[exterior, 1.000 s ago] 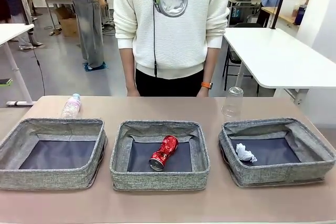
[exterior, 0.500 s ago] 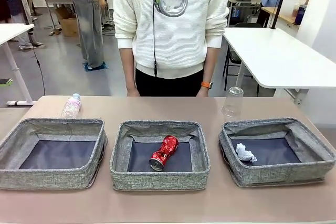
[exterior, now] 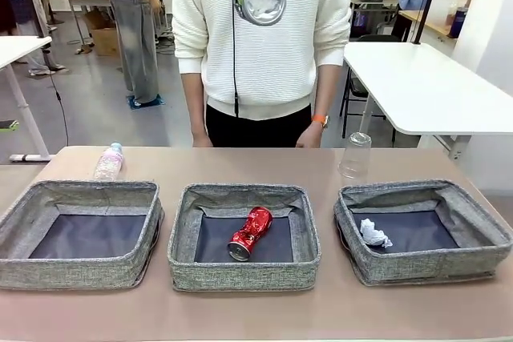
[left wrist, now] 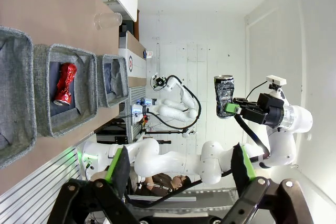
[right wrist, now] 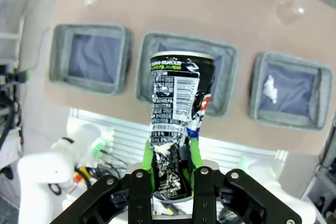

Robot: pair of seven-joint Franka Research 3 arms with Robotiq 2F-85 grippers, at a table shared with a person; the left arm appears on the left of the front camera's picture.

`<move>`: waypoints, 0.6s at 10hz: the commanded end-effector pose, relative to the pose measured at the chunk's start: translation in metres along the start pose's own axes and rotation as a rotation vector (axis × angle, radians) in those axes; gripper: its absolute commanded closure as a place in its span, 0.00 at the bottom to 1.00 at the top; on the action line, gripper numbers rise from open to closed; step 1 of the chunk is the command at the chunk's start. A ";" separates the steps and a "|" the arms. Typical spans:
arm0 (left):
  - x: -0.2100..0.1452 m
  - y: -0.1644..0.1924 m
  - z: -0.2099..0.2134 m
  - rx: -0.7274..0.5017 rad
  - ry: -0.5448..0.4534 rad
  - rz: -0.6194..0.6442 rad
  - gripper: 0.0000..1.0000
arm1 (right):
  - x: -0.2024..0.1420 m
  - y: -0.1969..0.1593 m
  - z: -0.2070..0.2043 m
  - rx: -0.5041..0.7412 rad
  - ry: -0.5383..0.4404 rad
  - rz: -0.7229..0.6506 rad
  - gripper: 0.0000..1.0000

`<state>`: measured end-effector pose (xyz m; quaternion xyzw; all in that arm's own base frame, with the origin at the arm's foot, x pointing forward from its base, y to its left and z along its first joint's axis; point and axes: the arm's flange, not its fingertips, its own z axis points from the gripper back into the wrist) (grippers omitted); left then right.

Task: Sort the waste into the appropriate baskets.
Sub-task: Place the picked waste into the Fabric basket indicated by the person.

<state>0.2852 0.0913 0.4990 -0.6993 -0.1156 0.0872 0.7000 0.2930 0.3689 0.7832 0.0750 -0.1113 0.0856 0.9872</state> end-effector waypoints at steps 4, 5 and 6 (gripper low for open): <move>-0.001 -0.001 0.002 0.008 0.000 0.010 0.00 | 0.000 0.000 0.003 -0.001 -0.014 -0.002 0.70; -0.001 -0.001 0.002 0.008 0.000 0.010 0.00 | 0.000 0.000 0.003 -0.001 -0.014 -0.002 0.70; -0.001 -0.001 0.002 0.008 0.000 0.010 0.00 | 0.000 0.000 0.003 -0.001 -0.014 -0.002 0.70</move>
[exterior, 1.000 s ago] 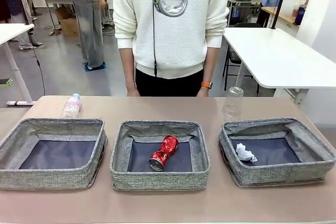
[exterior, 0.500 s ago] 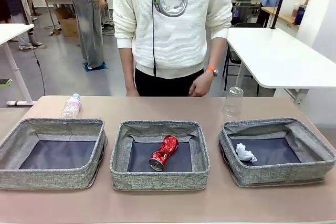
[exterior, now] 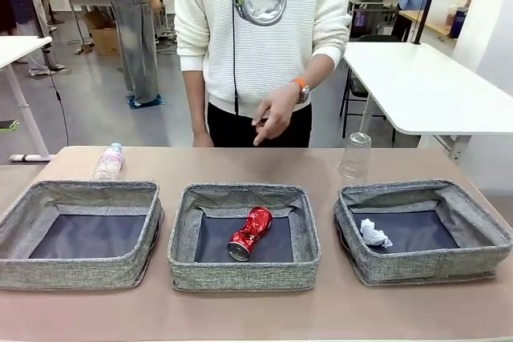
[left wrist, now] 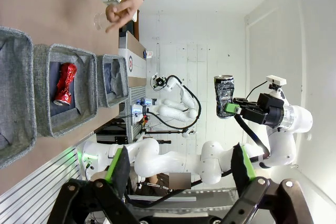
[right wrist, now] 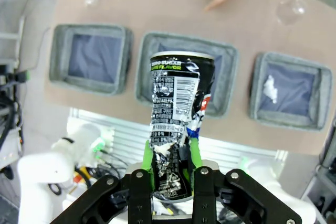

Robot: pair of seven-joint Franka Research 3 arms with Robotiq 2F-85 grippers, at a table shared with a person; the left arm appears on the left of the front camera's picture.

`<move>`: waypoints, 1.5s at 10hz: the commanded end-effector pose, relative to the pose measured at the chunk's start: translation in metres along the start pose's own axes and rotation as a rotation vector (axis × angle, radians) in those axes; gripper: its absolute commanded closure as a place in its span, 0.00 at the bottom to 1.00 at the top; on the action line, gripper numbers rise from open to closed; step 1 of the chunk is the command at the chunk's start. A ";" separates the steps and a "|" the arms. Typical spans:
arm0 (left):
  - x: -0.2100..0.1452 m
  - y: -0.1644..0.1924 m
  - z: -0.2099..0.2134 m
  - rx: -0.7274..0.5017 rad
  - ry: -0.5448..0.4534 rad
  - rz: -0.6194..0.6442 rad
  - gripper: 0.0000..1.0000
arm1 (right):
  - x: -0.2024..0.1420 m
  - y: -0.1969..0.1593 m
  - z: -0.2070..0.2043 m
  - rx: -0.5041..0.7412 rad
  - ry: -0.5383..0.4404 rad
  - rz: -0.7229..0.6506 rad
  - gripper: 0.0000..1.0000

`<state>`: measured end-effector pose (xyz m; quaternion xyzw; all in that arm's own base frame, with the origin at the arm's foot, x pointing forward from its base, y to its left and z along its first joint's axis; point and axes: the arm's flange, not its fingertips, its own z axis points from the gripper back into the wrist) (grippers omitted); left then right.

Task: Sort the waste into the appropriate baskets.
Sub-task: Place the picked waste into the Fabric basket indicated by the person.

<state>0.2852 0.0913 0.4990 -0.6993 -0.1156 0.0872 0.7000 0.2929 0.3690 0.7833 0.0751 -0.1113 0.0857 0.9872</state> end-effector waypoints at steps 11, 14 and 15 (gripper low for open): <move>-0.001 -0.001 0.002 0.008 0.000 0.010 0.00 | -0.027 0.004 -0.261 -0.018 0.355 0.055 0.70; -0.001 -0.001 0.002 0.008 0.000 0.010 0.00 | -0.023 -0.011 -0.293 -0.027 0.290 0.079 0.70; -0.001 -0.001 0.002 0.008 0.000 0.010 0.00 | -0.024 -0.010 -0.295 -0.025 0.288 0.092 0.70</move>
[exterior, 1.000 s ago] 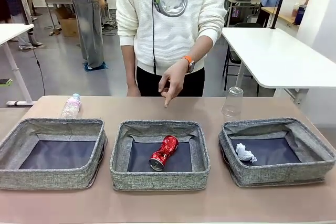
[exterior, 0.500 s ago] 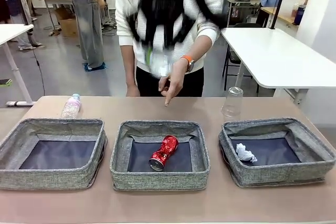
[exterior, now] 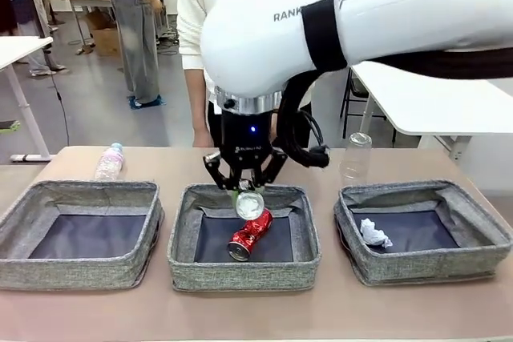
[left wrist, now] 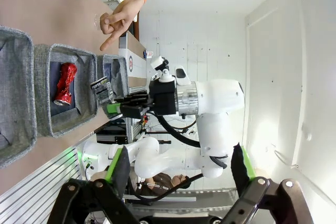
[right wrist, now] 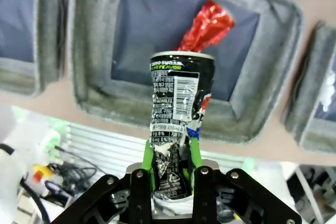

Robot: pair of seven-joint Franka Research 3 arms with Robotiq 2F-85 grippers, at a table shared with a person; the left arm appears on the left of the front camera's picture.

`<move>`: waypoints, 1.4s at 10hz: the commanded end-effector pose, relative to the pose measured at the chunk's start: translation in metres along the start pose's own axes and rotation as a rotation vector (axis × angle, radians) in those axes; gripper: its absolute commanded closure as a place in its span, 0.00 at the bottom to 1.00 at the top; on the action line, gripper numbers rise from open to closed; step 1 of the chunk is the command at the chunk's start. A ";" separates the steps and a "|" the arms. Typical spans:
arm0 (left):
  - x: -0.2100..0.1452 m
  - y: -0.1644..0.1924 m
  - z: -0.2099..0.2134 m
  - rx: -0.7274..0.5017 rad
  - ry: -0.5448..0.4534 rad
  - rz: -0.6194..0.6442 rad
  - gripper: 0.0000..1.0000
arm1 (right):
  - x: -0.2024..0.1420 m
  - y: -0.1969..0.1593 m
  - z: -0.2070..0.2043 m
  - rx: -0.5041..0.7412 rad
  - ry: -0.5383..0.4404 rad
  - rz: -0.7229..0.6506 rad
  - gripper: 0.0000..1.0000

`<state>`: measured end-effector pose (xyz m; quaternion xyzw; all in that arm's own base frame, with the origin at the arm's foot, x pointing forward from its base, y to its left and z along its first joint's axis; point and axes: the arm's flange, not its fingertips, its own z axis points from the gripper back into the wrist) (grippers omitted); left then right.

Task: Sort the waste into the appropriate baskets.
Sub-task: Place the picked waste into the Fabric basket indicated by the person.

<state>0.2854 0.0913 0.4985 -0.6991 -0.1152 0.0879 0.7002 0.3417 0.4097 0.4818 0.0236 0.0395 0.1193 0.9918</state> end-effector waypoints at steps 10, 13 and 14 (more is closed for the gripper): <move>-0.001 -0.002 0.002 0.007 0.000 0.009 0.00 | -0.011 -0.025 0.029 0.295 -0.018 0.047 0.00; -0.001 -0.002 0.002 0.007 0.000 0.009 0.00 | -0.012 -0.062 0.057 1.134 0.371 0.370 0.00; -0.001 -0.002 0.002 0.007 0.000 0.009 0.00 | -0.016 -0.089 0.067 1.332 0.321 0.401 0.00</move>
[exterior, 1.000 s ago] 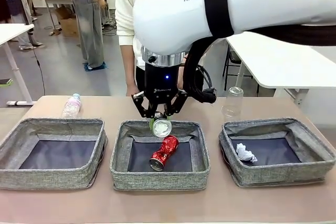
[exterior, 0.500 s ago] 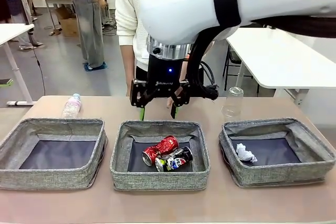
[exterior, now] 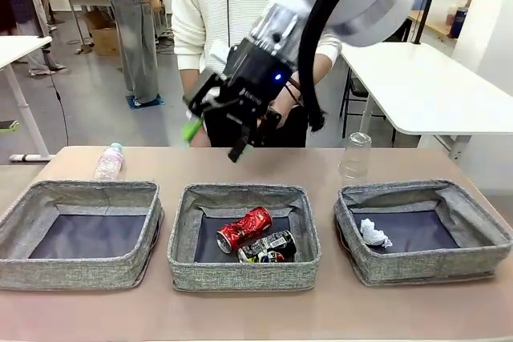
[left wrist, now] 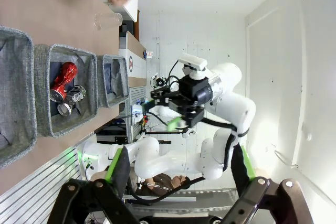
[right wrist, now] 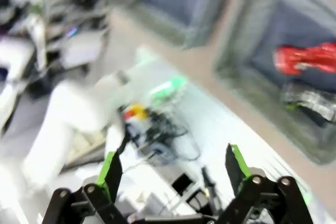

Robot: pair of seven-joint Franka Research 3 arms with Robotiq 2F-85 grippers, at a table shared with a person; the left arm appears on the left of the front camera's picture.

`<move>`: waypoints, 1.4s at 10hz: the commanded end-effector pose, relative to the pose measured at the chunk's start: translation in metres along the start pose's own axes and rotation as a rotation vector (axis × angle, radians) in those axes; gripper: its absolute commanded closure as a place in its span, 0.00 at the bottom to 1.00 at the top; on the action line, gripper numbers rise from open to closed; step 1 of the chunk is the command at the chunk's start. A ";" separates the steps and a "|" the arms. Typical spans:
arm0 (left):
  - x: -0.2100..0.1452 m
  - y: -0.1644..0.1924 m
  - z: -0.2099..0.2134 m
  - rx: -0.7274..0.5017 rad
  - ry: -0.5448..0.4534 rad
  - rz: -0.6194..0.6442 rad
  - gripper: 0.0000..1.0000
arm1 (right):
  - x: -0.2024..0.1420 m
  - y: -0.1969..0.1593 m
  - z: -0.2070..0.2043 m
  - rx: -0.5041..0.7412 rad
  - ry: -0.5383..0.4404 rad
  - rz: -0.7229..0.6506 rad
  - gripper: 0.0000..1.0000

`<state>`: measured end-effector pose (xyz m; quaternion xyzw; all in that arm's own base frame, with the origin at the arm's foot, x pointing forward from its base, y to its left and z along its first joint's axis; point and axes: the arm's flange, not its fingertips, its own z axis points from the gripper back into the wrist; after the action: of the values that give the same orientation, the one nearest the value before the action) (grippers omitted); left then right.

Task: Sort the waste into the appropriate baskets.
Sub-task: Place the picked waste into the Fabric basket indicated by the person.

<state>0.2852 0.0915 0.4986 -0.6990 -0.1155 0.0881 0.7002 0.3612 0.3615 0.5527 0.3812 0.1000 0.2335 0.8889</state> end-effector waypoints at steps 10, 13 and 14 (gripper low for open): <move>-0.001 -0.002 0.002 0.007 0.001 0.009 0.00 | -0.264 -0.205 0.209 0.588 -0.692 -0.281 0.00; -0.001 -0.002 0.002 0.007 0.001 0.009 0.00 | -0.264 -0.205 0.209 0.588 -0.692 -0.281 0.00; -0.001 -0.002 0.002 0.007 0.001 0.009 0.00 | -0.264 -0.205 0.209 0.588 -0.692 -0.281 0.00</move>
<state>0.2849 0.0918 0.4986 -0.6987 -0.1161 0.0886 0.7003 0.2756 -0.0218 0.5450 0.6470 -0.0907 -0.0630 0.7544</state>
